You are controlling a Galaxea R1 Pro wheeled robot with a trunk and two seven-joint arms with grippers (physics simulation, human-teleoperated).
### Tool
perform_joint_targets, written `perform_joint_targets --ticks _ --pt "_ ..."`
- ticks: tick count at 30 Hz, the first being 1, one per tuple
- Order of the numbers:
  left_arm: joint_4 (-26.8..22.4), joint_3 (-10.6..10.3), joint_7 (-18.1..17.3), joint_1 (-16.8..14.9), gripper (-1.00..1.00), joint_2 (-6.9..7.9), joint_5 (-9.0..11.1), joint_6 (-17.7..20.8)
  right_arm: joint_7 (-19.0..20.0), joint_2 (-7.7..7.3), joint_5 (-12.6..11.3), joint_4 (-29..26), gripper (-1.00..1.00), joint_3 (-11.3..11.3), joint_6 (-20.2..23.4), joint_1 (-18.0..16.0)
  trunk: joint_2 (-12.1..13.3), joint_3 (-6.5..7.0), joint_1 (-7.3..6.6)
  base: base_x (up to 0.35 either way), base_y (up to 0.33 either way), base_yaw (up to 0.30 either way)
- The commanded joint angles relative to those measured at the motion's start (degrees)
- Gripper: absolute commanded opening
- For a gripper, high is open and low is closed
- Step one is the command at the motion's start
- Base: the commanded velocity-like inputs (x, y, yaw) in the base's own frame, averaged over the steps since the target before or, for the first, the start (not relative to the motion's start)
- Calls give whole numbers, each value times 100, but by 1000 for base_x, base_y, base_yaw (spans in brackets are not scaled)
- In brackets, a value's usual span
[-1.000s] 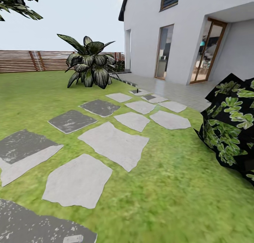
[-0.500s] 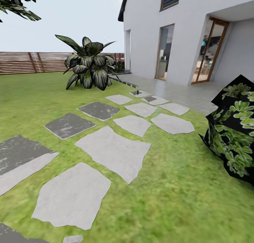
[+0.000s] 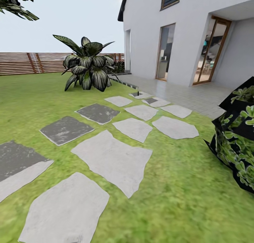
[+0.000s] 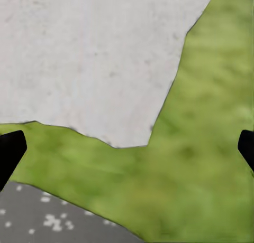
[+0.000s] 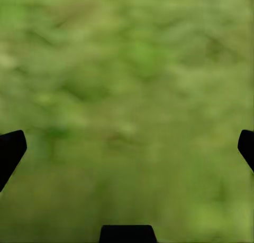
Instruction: In the garden, pick up the pesticide atomizer on the floor and spray pesticide onto both trees until each tree trunk is fully covered.
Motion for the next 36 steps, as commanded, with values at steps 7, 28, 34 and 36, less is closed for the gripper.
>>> perform_joint_targets --ticks 7,28,34,36 --pt "0 -1 0 -1 100 0 0 0 -1 0 0 0 100 -1 0 0 0 0 0 338 0 0" --pt "0 -2 0 2 100 0 0 0 -1 0 0 0 100 -1 0 0 0 0 0 338 0 -13" --pt "0 0 0 1 100 0 0 0 -1 0 0 0 100 -1 0 0 0 0 0 338 0 -139" --pt "1 -2 0 -1 100 0 0 0 -1 0 0 0 100 -1 0 0 0 0 0 339 0 -45"
